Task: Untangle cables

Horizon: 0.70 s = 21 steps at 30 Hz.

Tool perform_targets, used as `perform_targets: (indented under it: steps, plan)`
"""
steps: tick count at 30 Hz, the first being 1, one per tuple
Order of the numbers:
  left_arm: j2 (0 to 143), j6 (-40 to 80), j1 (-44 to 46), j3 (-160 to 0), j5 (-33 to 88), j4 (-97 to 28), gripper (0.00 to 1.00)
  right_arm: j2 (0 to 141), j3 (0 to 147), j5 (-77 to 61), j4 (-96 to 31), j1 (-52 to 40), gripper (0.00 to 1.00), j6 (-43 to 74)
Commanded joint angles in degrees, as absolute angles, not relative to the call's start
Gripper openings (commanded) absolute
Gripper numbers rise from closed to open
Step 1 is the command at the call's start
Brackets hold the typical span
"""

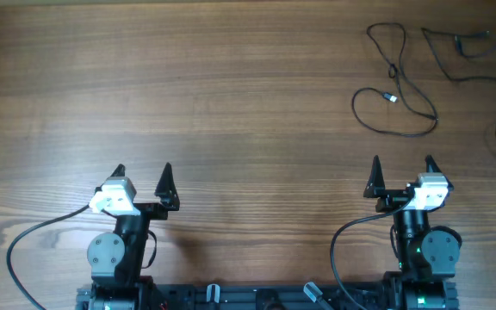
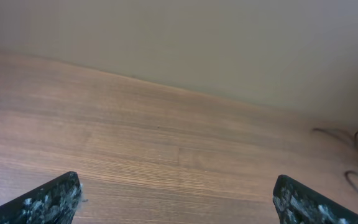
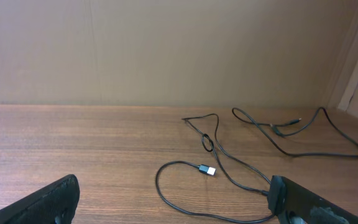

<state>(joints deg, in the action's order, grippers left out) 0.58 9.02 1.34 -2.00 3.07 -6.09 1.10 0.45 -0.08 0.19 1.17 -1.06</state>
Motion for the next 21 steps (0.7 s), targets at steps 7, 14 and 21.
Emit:
perform_targets:
  steps: [7,14,21]
  plan:
    - [0.2,-4.3,0.8,-1.1,3.1,-5.7,1.00,0.2,0.3,0.9,0.4,0.8,1.00,0.1]
    - [0.2,-4.3,0.8,-1.0,3.1,-5.5,1.00,0.2,0.3,0.9,0.4,0.8,1.00,0.1]
    - [0.3,-4.3,0.8,-1.0,3.1,-5.5,1.00,0.2,0.3,0.9,0.4,0.8,1.00,0.2]
